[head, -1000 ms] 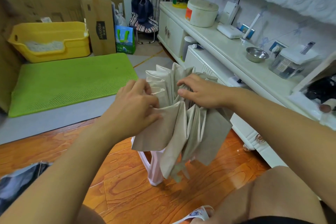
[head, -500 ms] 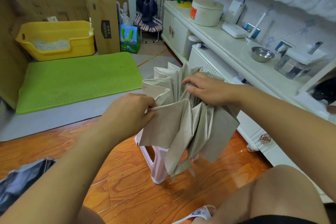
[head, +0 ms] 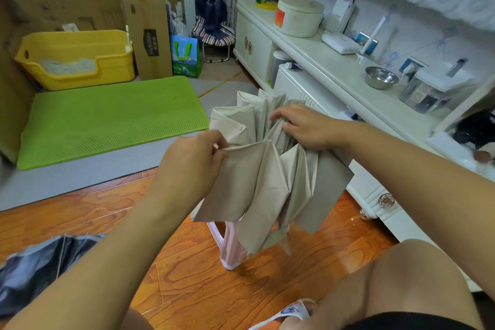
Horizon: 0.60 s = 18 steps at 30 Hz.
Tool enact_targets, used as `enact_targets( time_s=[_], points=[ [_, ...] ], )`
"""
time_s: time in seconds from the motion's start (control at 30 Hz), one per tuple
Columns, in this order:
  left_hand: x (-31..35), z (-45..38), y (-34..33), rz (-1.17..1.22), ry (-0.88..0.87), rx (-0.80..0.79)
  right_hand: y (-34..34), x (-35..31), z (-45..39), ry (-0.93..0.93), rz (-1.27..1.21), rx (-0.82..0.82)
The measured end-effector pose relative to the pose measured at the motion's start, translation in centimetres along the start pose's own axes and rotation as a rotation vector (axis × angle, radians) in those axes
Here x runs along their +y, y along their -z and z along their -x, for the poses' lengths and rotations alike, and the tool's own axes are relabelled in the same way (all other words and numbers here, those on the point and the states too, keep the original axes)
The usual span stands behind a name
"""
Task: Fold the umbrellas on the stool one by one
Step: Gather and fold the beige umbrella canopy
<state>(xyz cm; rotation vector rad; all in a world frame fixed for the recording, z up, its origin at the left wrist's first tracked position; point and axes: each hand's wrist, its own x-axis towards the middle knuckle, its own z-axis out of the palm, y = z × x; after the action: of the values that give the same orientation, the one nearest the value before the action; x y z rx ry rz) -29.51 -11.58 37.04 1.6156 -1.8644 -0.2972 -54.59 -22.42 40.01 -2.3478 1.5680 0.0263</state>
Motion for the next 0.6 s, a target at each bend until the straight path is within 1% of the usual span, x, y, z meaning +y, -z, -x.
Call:
enact_targets(
  time_s=[0.1,0.2,0.27,0.3,0.33,0.37,0.43,0.5,0.57,0.6],
  points=[
    [-0.5,-0.5,0.2,0.021,0.042,0.025,0.1,-0.3,0.0,0.016,0.021,0.011],
    [-2.2,-1.3,-0.2,-0.051,0.080,0.053,0.2,-0.7,0.0,0.038,0.040,0.029],
    [-3.1,-1.9,-0.4,-0.112,0.086,0.117,0.2,-1.0,0.0,0.049,0.044,0.041],
    [-3.2,-2.1,-0.4,-0.100,0.061,0.156,0.2,-1.2,0.0,0.048,0.051,0.047],
    [-3.0,-2.2,-0.4,-0.055,-0.012,0.185,0.2,-1.3,-0.1,0.042,0.058,0.051],
    [-2.6,-2.2,-0.4,0.003,-0.127,0.184,0.2,-1.5,-0.2,0.035,0.065,0.055],
    [-1.4,-1.7,-0.6,0.065,-0.378,0.090,0.1,-1.5,-0.4,0.024,0.075,0.060],
    [-0.4,-0.8,-1.4,-0.031,-0.543,-0.062,0.0,-1.6,-0.6,0.010,0.089,0.063],
    [0.1,-0.2,-2.3,-0.163,-0.615,-0.197,-0.1,-1.8,-0.8,-0.002,0.099,0.069],
    [0.3,-0.3,-2.6,-0.201,-0.631,-0.228,-0.1,-1.9,-0.9,-0.004,0.103,0.070]
  ],
)
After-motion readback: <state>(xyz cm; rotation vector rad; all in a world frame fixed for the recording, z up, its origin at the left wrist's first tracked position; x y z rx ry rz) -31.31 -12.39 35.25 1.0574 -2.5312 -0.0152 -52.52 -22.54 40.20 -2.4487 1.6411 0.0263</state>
